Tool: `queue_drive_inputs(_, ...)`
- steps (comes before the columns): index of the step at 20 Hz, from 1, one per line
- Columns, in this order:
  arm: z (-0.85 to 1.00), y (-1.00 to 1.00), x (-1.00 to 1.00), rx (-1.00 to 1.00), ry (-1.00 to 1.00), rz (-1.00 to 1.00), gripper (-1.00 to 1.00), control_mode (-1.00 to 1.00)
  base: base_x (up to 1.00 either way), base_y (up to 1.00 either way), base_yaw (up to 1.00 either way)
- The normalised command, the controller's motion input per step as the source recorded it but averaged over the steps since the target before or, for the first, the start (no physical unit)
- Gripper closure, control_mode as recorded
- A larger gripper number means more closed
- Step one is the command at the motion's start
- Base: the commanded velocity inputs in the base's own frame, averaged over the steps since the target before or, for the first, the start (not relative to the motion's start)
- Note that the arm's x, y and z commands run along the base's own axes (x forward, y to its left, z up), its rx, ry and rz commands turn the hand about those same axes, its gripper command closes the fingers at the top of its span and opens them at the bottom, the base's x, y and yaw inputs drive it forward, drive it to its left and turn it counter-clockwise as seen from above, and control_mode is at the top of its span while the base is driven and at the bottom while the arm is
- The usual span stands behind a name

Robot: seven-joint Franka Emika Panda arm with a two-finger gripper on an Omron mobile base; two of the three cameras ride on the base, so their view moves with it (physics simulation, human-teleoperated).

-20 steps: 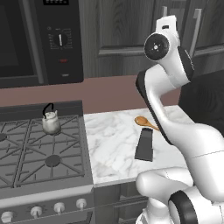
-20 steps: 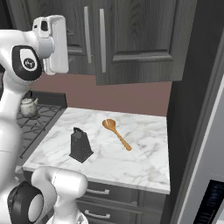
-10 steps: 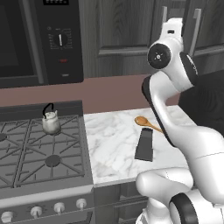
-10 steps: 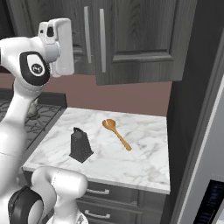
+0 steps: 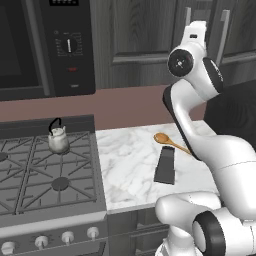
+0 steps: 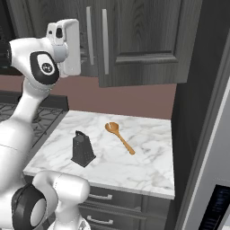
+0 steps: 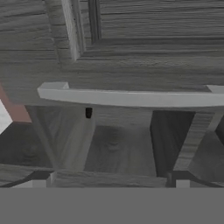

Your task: Pick the pan from the cabinet and place it on the stove. Then turn on the stove burner for the pan.

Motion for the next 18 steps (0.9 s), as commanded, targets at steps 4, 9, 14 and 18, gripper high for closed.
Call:
queue_drive_inputs(4, 0.0, 0.0, 0.18, 0.02, 0.0, 0.0, -1.0, -1.0, 0.0, 0.0, 0.0)
queue_drive_inputs(9, 0.0, 0.0, 0.12, 0.02, -0.01, 0.0, -1.0, -1.0, 0.0, 0.0, 0.0)
queue_drive_inputs(14, 0.0, 0.0, 0.12, 0.02, -0.02, 0.0, -1.0, -1.0, 0.0, 0.0, 0.0)
queue_drive_inputs(18, 0.0, -0.03, 0.11, 0.02, -0.02, 0.0, -1.0, -1.0, 0.0, 0.0, 0.0)
